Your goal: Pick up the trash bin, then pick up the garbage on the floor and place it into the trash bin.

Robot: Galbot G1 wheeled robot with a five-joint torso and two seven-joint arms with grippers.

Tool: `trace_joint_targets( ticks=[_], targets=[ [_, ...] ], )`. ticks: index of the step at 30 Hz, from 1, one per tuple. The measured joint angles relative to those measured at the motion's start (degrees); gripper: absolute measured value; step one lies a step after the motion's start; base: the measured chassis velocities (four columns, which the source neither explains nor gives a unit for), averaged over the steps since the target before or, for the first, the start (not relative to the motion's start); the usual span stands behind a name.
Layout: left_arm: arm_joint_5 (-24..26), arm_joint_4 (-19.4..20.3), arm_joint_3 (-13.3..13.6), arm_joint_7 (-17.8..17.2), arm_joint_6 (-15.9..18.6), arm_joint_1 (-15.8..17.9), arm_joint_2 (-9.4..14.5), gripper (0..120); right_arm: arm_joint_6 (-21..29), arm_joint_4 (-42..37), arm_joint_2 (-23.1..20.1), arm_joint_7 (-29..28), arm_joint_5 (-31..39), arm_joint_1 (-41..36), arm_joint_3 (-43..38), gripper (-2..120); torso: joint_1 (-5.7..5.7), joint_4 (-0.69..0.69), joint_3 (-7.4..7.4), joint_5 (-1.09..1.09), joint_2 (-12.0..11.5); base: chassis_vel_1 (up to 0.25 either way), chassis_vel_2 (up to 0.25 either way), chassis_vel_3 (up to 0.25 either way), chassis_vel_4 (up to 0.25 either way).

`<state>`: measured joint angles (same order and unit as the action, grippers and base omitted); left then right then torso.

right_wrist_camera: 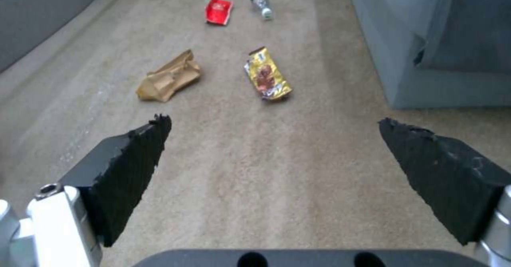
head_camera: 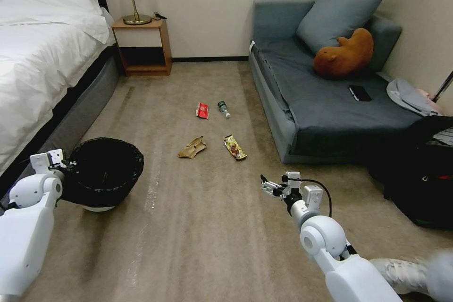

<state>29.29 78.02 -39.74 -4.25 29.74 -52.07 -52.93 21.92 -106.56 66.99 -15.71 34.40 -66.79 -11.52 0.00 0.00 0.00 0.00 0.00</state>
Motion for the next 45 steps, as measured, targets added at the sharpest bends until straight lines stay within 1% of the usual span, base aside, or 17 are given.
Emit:
trace_joint_targets(
  ticks=[1,2,4,5,7,8,10,11,12,14,18,22,27,32,38,45],
  targets=[
    [-1.1,2.1,-1.0,0.0,-0.2,-1.2,-0.1,4,-0.1,0.1,0.0,0.1,-0.1,0.1,0.2,100,0.0,0.0,0.0,0.01,0.0,0.0,0.0,0.0,0.0],
    [-1.1,2.1,-1.0,0.0,-0.2,-1.2,-0.1,4,-0.1,0.1,0.0,0.1,-0.1,0.1,0.2,100,0.0,0.0,0.0,0.01,0.0,0.0,0.0,0.0,0.0],
    [-2.5,5.6,-2.5,-0.1,-0.2,-3.3,-0.3,4,-0.6,0.3,-0.1,0.5,-0.1,0.4,0.6,100,0.0,0.0,0.0,0.0,0.0,0.0,0.0,0.0,0.0],
    [-2.5,5.6,-2.5,-0.1,-0.2,-3.3,-0.3,4,-0.6,0.3,-0.1,0.5,-0.1,0.4,0.6,100,0.0,0.0,0.0,0.0,0.0,0.0,0.0,0.0,0.0],
    [-3.7,9.2,-4.3,-0.9,0.0,-5.8,-0.6,4,-1.6,0.7,-0.5,1.2,-0.2,1.1,1.1,100,0.0,0.0,0.0,0.0,0.0,0.0,0.0,0.0,0.0],
    [-3.7,9.2,-4.3,-0.9,0.0,-5.8,-0.6,4,-1.6,0.7,-0.5,1.2,-0.2,1.1,1.1,100,0.0,0.0,0.0,0.0,0.0,0.0,0.0,0.0,0.0],
    [-4.4,12.0,-6.0,-1.4,0.3,-7.8,-0.8,4,-3.2,1.2,-1.0,2.0,-0.1,1.9,1.7,100,0.0,0.01,0.0,0.0,0.0,0.0,0.0,0.0,0.0],
    [-4.4,12.0,-6.0,-1.4,0.3,-7.8,-0.8,4,-3.2,1.2,-1.0,2.0,-0.1,1.9,1.7,100,0.0,0.01,0.0,0.0,0.0,0.0,0.0,0.0,0.0],
    [-5.0,13.5,-6.9,-1.4,0.4,-9.0,-0.9,4,-4.0,1.6,-1.3,2.5,-0.1,2.6,2.2,100,0.0,0.01,0.0,0.0,0.0,0.0,0.0,0.0,0.0],
    [-5.5,14.2,-7.5,-1.3,0.4,-9.5,-1.0,4,-4.4,1.9,-1.5,2.8,-0.1,3.0,2.5,100,0.0,0.01,0.0,0.0,0.0,0.0,0.0,0.0,0.0],
    [-7.1,16.3,-9.3,-0.1,0.0,-11.4,-1.3,4,-4.9,2.8,-1.6,3.3,0.0,4.6,4.0,100,0.0,0.01,0.0,0.0,0.0,0.0,0.0,0.0,0.0],
    [-7.4,18.2,-10.4,0.6,-0.2,-12.7,-1.6,4,-5.0,3.9,-0.9,3.8,0.1,5.8,5.1,100,0.0,0.01,0.0,0.0,0.0,0.0,0.0,0.0,0.0],
    [-7.6,18.8,-11.0,1.2,-0.5,-13.2,-1.8,4,-5.1,5.2,0.0,4.7,0.1,6.4,6.0,100,0.0,0.0,0.0,0.0,0.0,0.0,0.0,0.0,0.0],
    [-7.8,18.9,-11.1,1.5,-0.8,-13.3,-2.0,4,-5.2,6.0,0.4,5.3,0.1,6.8,6.6,100,0.0,0.0,0.0,-0.01,0.0,0.0,0.0,0.0,0.0],
    [-8.1,17.7,-10.9,1.8,-1.0,-12.7,-2.0,4,-5.3,7.3,1.0,5.9,0.1,7.8,7.6,100,0.0,0.0,0.0,-0.01,0.0,0.0,0.0,0.0,0.0],
    [-8.4,15.5,-10.7,1.9,-1.4,-11.7,-1.3,4,-6.0,9.9,1.5,6.4,0.1,9.4,8.7,100,0.0,0.01,0.0,-0.01,0.0,0.0,0.0,0.0,0.0]
  ],
)
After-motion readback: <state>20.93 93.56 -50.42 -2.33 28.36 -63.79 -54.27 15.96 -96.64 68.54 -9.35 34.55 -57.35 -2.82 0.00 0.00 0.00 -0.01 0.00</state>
